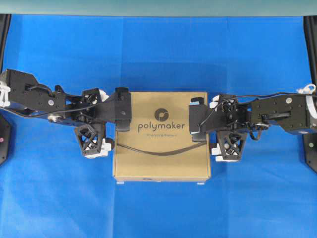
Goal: Lift up the cardboard box by clamping it between your arms.
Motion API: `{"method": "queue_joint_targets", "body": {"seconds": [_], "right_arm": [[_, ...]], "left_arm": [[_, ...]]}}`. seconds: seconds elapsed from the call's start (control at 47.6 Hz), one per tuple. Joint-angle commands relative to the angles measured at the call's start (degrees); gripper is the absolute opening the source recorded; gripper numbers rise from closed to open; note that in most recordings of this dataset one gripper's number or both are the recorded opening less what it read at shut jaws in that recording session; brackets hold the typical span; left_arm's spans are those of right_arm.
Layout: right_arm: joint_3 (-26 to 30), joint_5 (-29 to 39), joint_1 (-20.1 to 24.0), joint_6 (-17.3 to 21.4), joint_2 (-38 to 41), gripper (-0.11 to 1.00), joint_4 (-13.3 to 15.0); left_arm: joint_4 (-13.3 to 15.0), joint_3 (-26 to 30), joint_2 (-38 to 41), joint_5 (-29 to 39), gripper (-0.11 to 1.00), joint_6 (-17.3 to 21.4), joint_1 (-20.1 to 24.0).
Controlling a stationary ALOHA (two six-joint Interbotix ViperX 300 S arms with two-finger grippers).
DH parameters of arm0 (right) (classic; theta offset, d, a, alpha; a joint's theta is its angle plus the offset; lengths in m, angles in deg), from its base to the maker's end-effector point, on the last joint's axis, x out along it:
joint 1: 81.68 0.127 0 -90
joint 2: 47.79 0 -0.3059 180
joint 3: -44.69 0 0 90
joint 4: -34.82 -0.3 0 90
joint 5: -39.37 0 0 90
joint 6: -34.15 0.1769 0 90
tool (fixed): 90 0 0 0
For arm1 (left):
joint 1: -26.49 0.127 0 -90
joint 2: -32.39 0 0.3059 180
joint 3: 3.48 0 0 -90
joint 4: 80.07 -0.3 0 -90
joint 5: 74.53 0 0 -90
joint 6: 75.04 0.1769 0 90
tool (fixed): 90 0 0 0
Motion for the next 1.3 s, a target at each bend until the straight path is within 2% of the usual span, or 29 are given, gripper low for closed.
{"method": "queue_joint_targets", "body": {"seconds": [0.0,0.441,0.651,0.945,1.281], "right_arm": [[-0.18,-0.18,0.70,0.18,-1.67,1.00,-0.09],[-5.71,0.88,0.62,0.53,-8.96,1.00,-0.53],[-9.32,3.34,0.53,0.62,-14.33,1.00,-0.88],[-12.92,3.16,-0.62,0.62,-20.74,1.00,-0.88],[-13.62,0.88,-1.14,0.62,-22.59,1.00,-0.88]], "left_arm": [[-0.18,-0.62,-1.05,-0.62,0.86,-0.18,1.14],[-0.18,-5.54,-7.91,-0.35,0.86,-0.44,1.14],[-0.18,-8.79,-13.80,-0.26,0.86,-0.26,1.14],[-0.18,-13.01,-21.88,-0.26,0.86,-0.88,1.14],[-0.18,-13.36,-23.47,-0.70,0.86,-0.97,0.97]]}}
